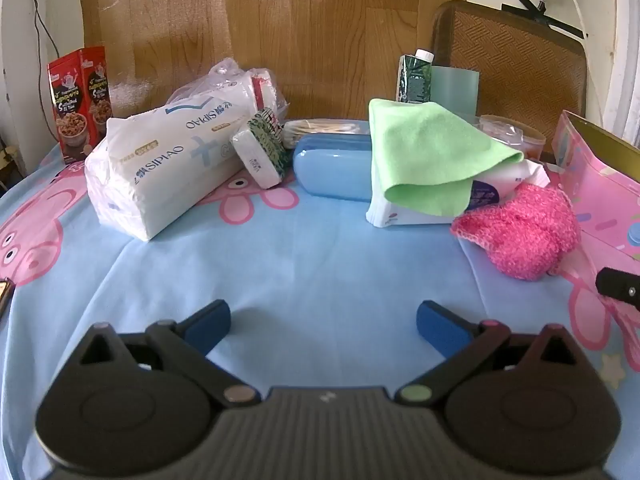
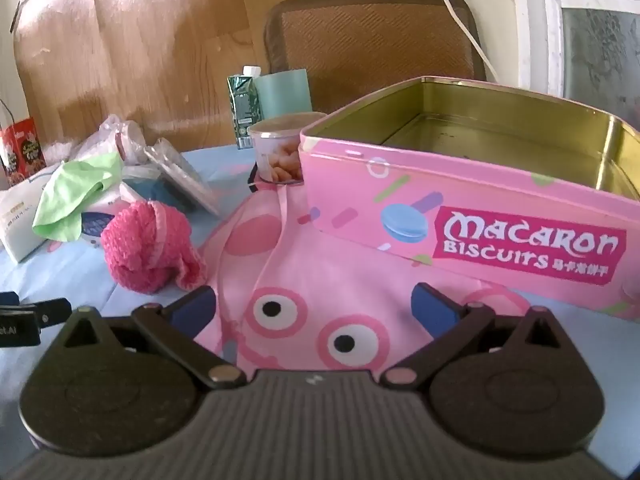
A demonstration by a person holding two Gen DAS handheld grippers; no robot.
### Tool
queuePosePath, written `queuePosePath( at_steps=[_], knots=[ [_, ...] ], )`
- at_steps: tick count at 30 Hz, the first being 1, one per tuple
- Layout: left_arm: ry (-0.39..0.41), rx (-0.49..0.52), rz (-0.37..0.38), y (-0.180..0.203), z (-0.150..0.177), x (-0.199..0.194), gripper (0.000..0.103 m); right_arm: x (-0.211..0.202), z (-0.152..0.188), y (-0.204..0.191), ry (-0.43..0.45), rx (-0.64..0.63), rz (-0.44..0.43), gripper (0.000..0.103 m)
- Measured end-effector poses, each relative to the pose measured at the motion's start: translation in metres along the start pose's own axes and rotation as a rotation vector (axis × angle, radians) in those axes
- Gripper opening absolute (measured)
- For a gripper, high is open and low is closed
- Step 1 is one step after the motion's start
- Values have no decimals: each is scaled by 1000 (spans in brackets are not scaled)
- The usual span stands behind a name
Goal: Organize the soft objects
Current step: 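Reach the right gripper to the pink fuzzy sock and grasp it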
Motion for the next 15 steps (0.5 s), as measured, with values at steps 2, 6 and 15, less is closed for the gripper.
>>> queuePosePath(
  at_steps=[2,6,15],
  knots=[
    [2,2,7,0,0,0,103,1,0,-3,1,5,-4,103],
    [16,12,48,-2,1,-3,103,1,-3,-2,10,34,-23,103],
    [94,-153,13,-54,-10,-14,99,-21,-3,-44,115,-166,-151,98]
  ],
)
Point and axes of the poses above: each gripper's, at about its wrist camera, not at the fingertips, and x roughly the way its jaws point, y to its right, z to its underside, the point moved 6 cm from there along x, roughly the way its jaws point, and after that the axes turned 2 degrees about -x, right-handed, at the moved point
